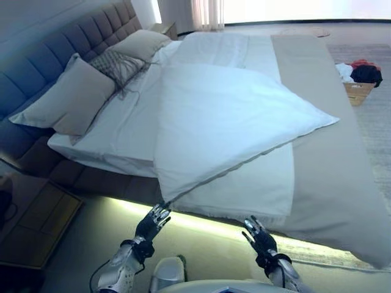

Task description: Make the bed neatly

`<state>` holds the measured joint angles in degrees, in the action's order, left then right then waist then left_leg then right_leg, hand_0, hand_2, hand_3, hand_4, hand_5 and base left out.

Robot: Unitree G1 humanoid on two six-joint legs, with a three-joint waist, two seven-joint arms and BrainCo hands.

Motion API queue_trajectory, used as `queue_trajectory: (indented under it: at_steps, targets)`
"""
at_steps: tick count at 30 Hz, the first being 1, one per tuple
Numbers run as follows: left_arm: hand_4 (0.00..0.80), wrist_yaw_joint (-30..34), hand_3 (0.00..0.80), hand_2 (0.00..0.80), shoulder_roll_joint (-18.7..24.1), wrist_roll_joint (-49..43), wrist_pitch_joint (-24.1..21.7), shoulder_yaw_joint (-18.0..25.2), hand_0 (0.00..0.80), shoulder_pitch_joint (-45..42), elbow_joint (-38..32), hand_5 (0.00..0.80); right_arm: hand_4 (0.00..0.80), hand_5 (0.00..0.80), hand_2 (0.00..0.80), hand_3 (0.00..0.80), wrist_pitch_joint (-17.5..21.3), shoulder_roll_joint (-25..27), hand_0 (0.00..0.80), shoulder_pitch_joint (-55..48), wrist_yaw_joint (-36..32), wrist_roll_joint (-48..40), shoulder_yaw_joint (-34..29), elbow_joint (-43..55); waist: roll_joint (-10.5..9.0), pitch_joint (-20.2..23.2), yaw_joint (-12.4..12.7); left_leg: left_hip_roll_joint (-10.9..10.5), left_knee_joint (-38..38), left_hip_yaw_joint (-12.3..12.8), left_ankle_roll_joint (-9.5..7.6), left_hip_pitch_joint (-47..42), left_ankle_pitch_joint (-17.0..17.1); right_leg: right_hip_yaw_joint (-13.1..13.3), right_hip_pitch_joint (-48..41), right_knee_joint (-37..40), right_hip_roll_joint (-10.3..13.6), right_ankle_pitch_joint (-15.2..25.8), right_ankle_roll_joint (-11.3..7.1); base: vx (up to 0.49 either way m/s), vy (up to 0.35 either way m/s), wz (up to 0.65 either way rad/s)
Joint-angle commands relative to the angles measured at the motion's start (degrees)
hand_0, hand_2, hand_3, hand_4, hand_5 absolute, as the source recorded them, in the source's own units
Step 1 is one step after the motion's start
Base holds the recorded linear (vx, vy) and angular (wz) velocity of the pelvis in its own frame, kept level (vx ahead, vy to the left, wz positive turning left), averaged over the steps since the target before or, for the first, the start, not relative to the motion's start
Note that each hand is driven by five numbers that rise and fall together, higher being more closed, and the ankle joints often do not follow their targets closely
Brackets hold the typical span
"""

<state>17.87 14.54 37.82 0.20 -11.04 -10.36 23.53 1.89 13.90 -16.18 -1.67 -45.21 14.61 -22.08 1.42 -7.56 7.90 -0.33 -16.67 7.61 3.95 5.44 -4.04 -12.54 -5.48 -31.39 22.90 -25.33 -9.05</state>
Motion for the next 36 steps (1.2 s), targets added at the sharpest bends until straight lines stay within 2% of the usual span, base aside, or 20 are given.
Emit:
queue_trajectory:
  at_steps: [1, 3, 5, 6, 7, 8, 10, 12, 15, 18, 22, 23, 27, 29, 31, 34, 36]
  targets:
    - [0.000, -0.3, 0.000, 0.000, 3.3, -1.9, -2.1, 0.1, 0.000, -3.2, -7.3, 0.000, 0.000, 0.000, 0.000, 0.000, 3.4, -2.1, 0.000, -1.8, 0.2, 2.1, 0.0, 4.5, -1.48, 4.0, 3.2, -1.5, 8.5, -3.0, -6.25, 3.8, 6.9, 1.7, -2.5, -11.8, 3.9, 20.7, 1.24, 0.427, 0.299, 0.13]
    - [0.000, -2.0, 0.000, 0.000, 4.0, -1.8, -2.7, -0.6, 0.000, -2.5, -5.7, 0.000, 0.000, 0.000, 0.000, 0.000, 4.0, -3.0, 0.000, -1.8, 0.9, 2.1, 0.4, 3.9, -1.55, 4.6, 3.4, -3.5, 7.6, -3.7, -8.01, 2.6, 5.1, 2.6, 0.8, -16.3, 3.8, 23.4, 1.44, 0.297, 0.226, 0.21]
    - [0.000, -3.0, 0.000, 0.000, 4.1, -1.0, -2.8, -0.3, 0.000, -0.9, -4.4, 0.000, 0.000, 0.000, 0.000, 0.000, 4.5, -3.6, 0.000, -1.1, 0.7, 2.3, 0.8, 2.3, -1.52, 4.6, 3.1, -3.9, 7.4, -3.7, -8.59, 0.8, 4.1, 2.0, 4.7, -14.3, 2.5, 23.1, 2.24, 0.250, 0.120, 0.23]
    - [0.000, -3.7, 0.000, 0.000, 4.3, -0.4, -2.7, -0.2, 0.000, 0.0, -4.6, 0.000, 0.000, 0.000, 0.000, 0.000, 5.0, -3.5, 0.000, -0.7, 0.0, 2.0, 1.2, 1.5, -1.56, 4.3, 2.9, -3.8, 7.5, -3.6, -8.45, 0.1, 3.9, 1.0, 6.2, -10.7, 1.2, 22.1, 2.76, 0.194, 0.018, -0.04]
    - [0.000, -4.8, 0.000, 0.000, 4.3, 0.0, -2.9, -0.1, 0.000, 0.7, -4.7, 0.000, 0.000, 0.000, 0.000, 0.000, 5.4, -3.3, 0.000, -0.1, -0.4, 1.9, 1.4, 0.6, -1.33, 3.8, 2.7, -3.3, 7.9, -3.0, -8.39, -0.2, 4.8, -1.2, 8.5, -2.1, -1.0, 23.5, 3.87, 0.148, -0.072, -0.21]
    - [0.000, -5.6, 0.000, 0.000, 4.2, 0.2, -3.3, 0.1, 0.000, 1.4, -4.5, 0.000, 0.000, 0.000, 0.000, 0.000, 5.6, -2.9, 0.000, 0.5, -0.8, 1.4, 1.5, -0.3, -1.44, 3.1, 2.4, -3.4, 8.0, -3.4, -7.93, -0.7, 4.4, -2.0, 9.4, 4.4, -2.5, 24.3, 3.89, 0.115, -0.126, -0.25]
    - [0.000, -6.1, 0.000, 0.000, 4.1, 0.6, -3.9, 0.6, 0.000, 2.6, -3.7, 0.000, 0.000, 0.000, 0.000, 0.000, 5.8, -2.4, 0.000, 2.3, -1.1, 0.2, 1.0, -2.0, -2.60, 1.6, 1.6, -4.3, 7.7, -3.5, -7.49, -1.6, 3.0, -2.0, 10.9, 15.3, -4.9, 27.8, 2.68, 0.155, -0.154, -0.26]
    - [0.000, -5.2, 0.000, 0.000, 4.3, 0.6, -3.9, 1.5, 0.000, 2.8, -4.5, 0.000, 0.000, 0.000, 0.000, 0.000, 6.2, -2.3, 0.000, 4.3, -1.7, -0.9, 0.5, -3.2, -4.23, 0.6, 1.3, -5.9, 7.7, -3.9, -7.69, -2.3, 0.8, -1.2, 14.0, 21.4, -5.5, 33.4, 0.51, 0.171, -0.124, -0.16]
    - [0.000, -3.9, 0.000, 0.000, 3.9, -0.4, -3.8, 2.3, 0.000, 0.6, -6.1, 0.000, 0.000, 0.000, 0.000, 0.000, 6.9, -2.3, 0.000, 5.4, -2.8, -1.4, -0.8, -4.9, -5.70, 0.2, 1.4, -7.2, 8.4, -4.6, -8.16, -4.0, -1.6, -0.1, 16.2, 27.8, -6.3, 39.2, -1.89, 0.232, -0.093, 0.08]
    - [0.000, -2.7, 0.000, 0.000, 3.4, -1.5, -4.7, 2.6, 0.000, -0.8, -5.4, 0.000, 0.000, 0.000, 0.000, 0.000, 7.2, -2.3, 0.000, 5.0, -4.4, -1.7, -2.0, -6.4, -6.38, 0.8, 1.3, -7.4, 8.1, -4.5, -8.47, -5.8, -3.7, -0.2, 16.8, 30.6, -6.6, 41.2, -2.54, 0.310, -0.098, 0.08]
    - [0.000, -2.2, 0.000, 0.000, 3.1, -1.2, -4.7, 3.4, 0.000, -1.6, -5.3, 0.000, 0.000, 0.000, 0.000, 0.000, 7.1, -2.2, 0.000, 4.4, -7.0, -1.3, -3.0, -8.4, -6.73, 1.6, 1.3, -7.3, 6.4, -4.5, -8.90, -7.3, -5.5, -0.9, 16.5, 27.3, -7.2, 40.3, -2.11, 0.272, -0.107, 0.41]
    - [0.000, -2.4, 0.000, 0.000, 3.0, -1.0, -4.7, 3.5, 0.000, -1.9, -5.5, 0.000, 0.000, 0.000, 0.000, 0.000, 6.9, -2.2, 0.000, 4.3, -7.5, -1.2, -3.2, -8.6, -6.32, 1.7, 1.6, -6.9, 5.9, -4.6, -8.78, -7.6, -5.4, -1.3, 15.7, 26.6, -8.0, 39.1, -1.82, 0.241, -0.163, 0.43]
    - [0.000, -2.8, 0.000, 0.000, 3.1, -0.4, -4.0, 3.5, 0.000, -1.9, -4.7, 0.000, 0.000, 0.000, 0.000, 0.000, 6.4, -1.9, 0.000, 4.7, -7.3, -2.3, -3.1, -9.4, -6.65, 2.7, 1.6, -5.9, 5.1, -4.9, -7.66, -8.0, -3.0, -3.0, 13.3, 28.4, -10.2, 37.2, -0.93, 0.225, -0.231, 0.17]
    - [0.000, -0.9, 0.000, 0.000, 2.7, -0.7, -4.1, 3.2, 0.000, -1.3, -3.8, 0.000, 0.000, 0.000, 0.000, 0.000, 6.4, -2.1, 0.000, 4.7, -7.2, -2.7, -2.8, -9.5, -6.54, 3.1, 1.0, -4.7, 3.7, -4.4, -6.92, -8.2, -1.5, -3.6, 12.7, 27.7, -11.3, 35.3, 0.06, 0.204, -0.228, 0.00]
    - [0.000, -0.3, 0.000, 0.000, 2.9, -1.5, -3.7, 2.4, 0.000, -0.8, -4.0, 0.000, 0.000, 0.000, 0.000, 0.000, 6.1, -1.5, 0.000, 4.3, -6.9, -2.9, -3.3, -10.1, -5.69, 3.0, 0.3, -3.4, 0.2, -4.4, -5.47, -7.2, 0.4, -3.2, 12.3, 26.4, -13.2, 32.6, 1.29, 0.160, -0.231, -0.02]
    - [0.000, -1.1, 0.000, 0.000, 2.4, -0.6, -3.8, 1.0, 0.000, 0.1, -4.5, 0.000, 0.000, 0.000, 0.000, 0.000, 6.3, -0.4, 0.000, 4.1, -7.1, -1.8, -3.7, -10.5, -5.69, 2.0, -0.6, -2.4, -7.9, -3.5, -4.36, -4.7, 2.0, -4.2, 11.1, 24.8, -14.2, 29.9, 3.94, 0.102, -0.248, 0.03]
    - [0.000, -2.1, 0.000, 0.000, 2.0, -0.5, -4.0, 0.5, 0.000, -0.1, -5.1, 0.000, 0.000, 0.000, 0.000, 0.000, 6.6, 0.7, 0.000, 3.6, -7.7, -1.9, -3.6, -10.0, -5.60, 1.5, -0.7, -2.7, -14.1, -3.1, -3.50, -2.7, 4.2, -5.1, 10.4, 24.0, -14.6, 28.2, 5.35, 0.095, -0.222, 0.09]
